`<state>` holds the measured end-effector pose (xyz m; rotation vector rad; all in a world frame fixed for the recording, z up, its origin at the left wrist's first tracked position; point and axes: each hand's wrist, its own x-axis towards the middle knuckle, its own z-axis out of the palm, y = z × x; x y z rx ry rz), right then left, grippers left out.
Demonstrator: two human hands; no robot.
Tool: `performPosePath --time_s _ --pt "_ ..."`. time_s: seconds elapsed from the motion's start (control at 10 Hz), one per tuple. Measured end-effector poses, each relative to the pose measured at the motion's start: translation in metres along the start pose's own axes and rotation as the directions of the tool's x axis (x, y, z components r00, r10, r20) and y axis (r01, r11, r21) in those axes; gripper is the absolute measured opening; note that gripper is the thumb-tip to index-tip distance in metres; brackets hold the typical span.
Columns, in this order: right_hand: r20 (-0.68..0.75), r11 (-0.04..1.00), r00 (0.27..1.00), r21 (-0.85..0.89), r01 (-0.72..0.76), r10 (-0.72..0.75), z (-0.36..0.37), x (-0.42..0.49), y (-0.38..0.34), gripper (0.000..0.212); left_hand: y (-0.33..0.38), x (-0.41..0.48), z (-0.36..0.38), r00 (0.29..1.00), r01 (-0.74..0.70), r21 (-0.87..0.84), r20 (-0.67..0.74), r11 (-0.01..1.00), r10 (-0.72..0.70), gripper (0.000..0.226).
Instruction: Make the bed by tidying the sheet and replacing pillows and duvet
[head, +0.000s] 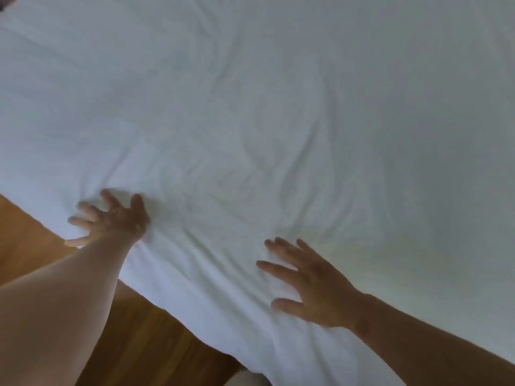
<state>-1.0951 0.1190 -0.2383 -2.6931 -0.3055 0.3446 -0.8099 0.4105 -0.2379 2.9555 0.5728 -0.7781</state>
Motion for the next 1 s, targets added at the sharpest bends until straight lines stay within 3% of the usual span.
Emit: performPosePath --time_s 0.1,0.2,0.3,0.4,0.5,0.6,0.7,0.8,0.9,1.0 --pt "-0.298 0.805 0.767 0.009 -0.593 0.569 -0.032 0.043 0.070 0.074 0.043 -0.006 0.004 0.863 -0.457 0.124 -0.179 0.881 0.473 0.075" --pt "-0.139 0.707 0.702 -0.018 -0.707 0.699 -0.003 0.066 0.058 0.083 0.061 -0.034 0.043 0.579 -0.784 0.284 0.011 0.552 0.815 0.072" --pt "0.073 0.967 0.969 -0.114 -0.229 0.238 0.029 0.046 -0.015 0.092 0.024 -0.028 0.056 0.851 -0.511 0.266 0.025 0.818 0.524 0.075" --pt "0.193 0.998 0.979 -0.017 -0.066 0.068 0.010 0.009 -0.016 0.090 0.019 -0.043 0.041 0.979 -0.201 0.062 0.029 0.978 0.200 0.078" --pt "-0.044 0.930 0.935 -0.096 -0.355 0.353 -0.009 -0.028 0.034 0.088 0.047 -0.090 0.052 0.897 -0.432 0.146 -0.032 0.890 0.440 0.078" --pt "0.013 0.767 0.770 -0.106 -0.633 0.638 -0.014 -0.087 0.090 0.094 0.074 -0.163 0.097 0.605 -0.782 0.234 0.062 0.578 0.794 0.079" --pt "0.066 0.741 0.739 -0.111 -0.662 0.670 0.009 -0.169 0.097 0.095 0.059 -0.213 0.145 0.574 -0.799 0.339 0.179 0.498 0.799 0.084" --pt "0.161 0.679 0.669 -0.016 -0.734 0.726 0.031 -0.256 0.067 0.094 0.018 -0.236 0.146 0.648 -0.750 0.383 0.260 0.539 0.716 0.093" --pt "0.261 0.652 0.635 0.030 -0.758 0.727 0.020 -0.307 0.048 0.099 -0.014 -0.266 0.128 0.713 -0.700 0.399 0.432 0.592 0.552 0.099" --pt "0.440 0.627 0.563 0.000 -0.779 0.700 -0.007 -0.339 0.031 0.096 -0.042 -0.319 0.128 0.706 -0.679 0.297 0.515 0.671 0.487 0.086"
